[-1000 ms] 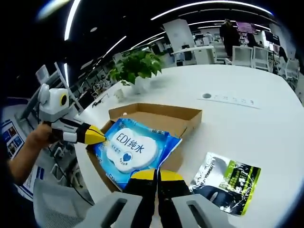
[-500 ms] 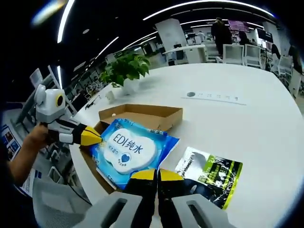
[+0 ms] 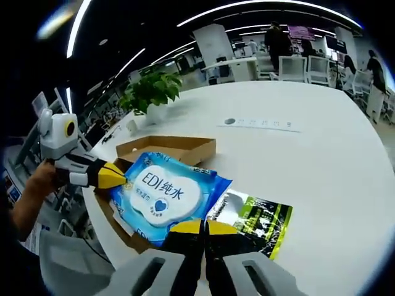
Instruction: Operate the shoe box by opening the lid, removing the specified soft item, and placing it in the target area until the item is outside and the box remains undamaged.
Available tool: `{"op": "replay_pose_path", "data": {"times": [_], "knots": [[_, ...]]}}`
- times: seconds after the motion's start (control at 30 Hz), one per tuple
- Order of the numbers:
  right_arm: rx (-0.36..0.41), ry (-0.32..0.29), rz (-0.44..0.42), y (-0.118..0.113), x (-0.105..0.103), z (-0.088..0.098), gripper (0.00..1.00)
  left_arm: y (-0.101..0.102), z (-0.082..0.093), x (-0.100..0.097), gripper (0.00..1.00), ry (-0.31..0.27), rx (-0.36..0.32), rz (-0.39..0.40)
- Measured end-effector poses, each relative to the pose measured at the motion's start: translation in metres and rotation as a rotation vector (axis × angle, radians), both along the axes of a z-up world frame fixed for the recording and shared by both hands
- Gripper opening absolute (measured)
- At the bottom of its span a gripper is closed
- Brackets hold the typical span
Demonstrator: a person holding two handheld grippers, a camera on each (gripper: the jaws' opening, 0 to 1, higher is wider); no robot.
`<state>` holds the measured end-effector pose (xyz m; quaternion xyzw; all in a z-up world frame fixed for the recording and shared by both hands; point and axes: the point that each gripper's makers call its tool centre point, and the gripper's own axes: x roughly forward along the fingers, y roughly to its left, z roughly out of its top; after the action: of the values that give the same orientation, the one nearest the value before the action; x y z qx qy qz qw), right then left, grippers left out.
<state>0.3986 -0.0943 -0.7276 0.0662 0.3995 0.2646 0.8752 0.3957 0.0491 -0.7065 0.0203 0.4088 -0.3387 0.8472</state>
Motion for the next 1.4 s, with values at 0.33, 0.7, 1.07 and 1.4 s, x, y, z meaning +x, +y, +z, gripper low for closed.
{"op": "replay_pose_path", "data": {"times": [0.33, 0.7, 1.07, 1.4], "knots": [[-0.03, 0.005, -0.018, -0.025, 0.002, -0.004, 0.0, -0.025, -0.004, 0.004, 0.0, 0.004, -0.01, -0.033], [-0.068, 0.02, -0.038, -0.049, 0.0, -0.014, 0.0, -0.051, -0.014, 0.003, 0.0, 0.004, -0.011, -0.074], [-0.108, 0.011, -0.045, -0.066, 0.006, -0.03, 0.0, -0.067, -0.035, 0.011, 0.0, -0.003, 0.007, -0.097], [-0.155, 0.002, -0.046, -0.073, 0.014, -0.046, 0.0, -0.075, -0.056, 0.022, 0.0, -0.002, 0.042, -0.117]]}}
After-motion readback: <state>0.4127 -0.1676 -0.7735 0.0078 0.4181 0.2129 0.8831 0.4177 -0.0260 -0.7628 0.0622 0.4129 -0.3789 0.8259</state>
